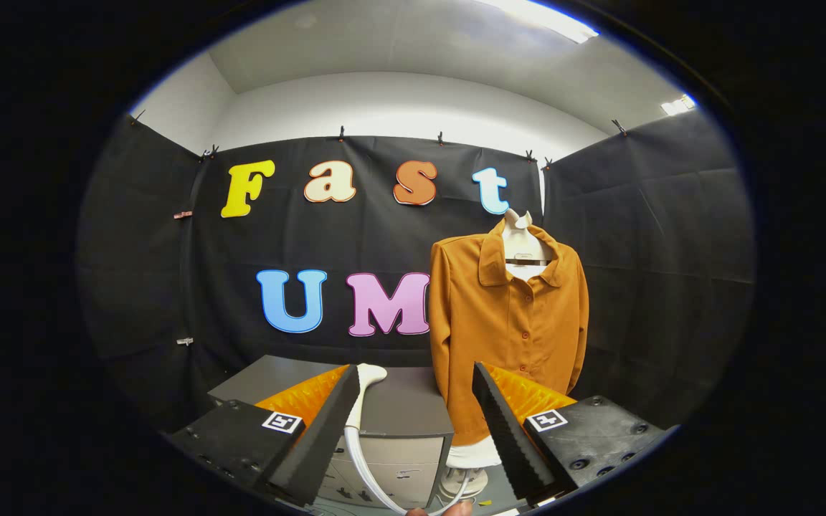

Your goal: Iron the clothes twice with a garment steamer, once on the left side and once on the right side.

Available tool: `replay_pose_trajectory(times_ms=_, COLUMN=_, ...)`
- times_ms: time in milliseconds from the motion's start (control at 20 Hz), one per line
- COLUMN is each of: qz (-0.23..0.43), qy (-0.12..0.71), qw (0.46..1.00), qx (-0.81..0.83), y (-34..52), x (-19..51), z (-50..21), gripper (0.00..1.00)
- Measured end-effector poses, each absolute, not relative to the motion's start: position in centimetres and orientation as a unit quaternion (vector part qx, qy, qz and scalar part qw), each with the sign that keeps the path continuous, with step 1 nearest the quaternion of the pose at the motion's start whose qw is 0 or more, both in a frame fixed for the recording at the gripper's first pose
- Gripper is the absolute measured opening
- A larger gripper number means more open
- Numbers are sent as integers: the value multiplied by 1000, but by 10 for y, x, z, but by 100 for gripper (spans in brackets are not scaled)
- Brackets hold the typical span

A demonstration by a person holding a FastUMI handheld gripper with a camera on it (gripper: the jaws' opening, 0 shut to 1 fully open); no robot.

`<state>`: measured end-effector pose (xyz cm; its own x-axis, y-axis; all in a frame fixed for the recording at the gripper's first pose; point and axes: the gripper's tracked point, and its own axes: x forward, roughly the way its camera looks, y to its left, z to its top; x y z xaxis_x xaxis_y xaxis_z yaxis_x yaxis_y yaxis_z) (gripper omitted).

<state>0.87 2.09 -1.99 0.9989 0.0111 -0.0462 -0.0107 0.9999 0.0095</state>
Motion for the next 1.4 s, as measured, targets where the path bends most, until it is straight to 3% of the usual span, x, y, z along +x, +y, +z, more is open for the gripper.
replay_pose_trajectory(times_ms=300, qz=18, qy=74, qw=997, qx=-2, y=54, x=46, z=-58, gripper=98)
replay_pose_trajectory(times_ms=750, qz=43, qy=249, qw=968, qx=2, y=107, x=127, z=-186, gripper=98)
replay_pose_trajectory(times_ms=1050, qz=53, qy=317, qw=947, qx=-17, y=136, x=166, z=-250, gripper=98)
replay_pose_trajectory(times_ms=1150, qz=41, qy=321, qw=946, qx=-30, y=137, x=177, z=-262, gripper=89)
replay_pose_trajectory(times_ms=1200, qz=38, qy=325, qw=944, qx=-37, y=139, x=182, z=-270, gripper=78)
replay_pose_trajectory(times_ms=1350, qz=31, qy=330, qw=943, qx=-34, y=143, x=196, z=-285, gripper=62)
replay_pose_trajectory(times_ms=1400, qz=28, qy=339, qw=940, qx=-31, y=143, x=191, z=-283, gripper=49)
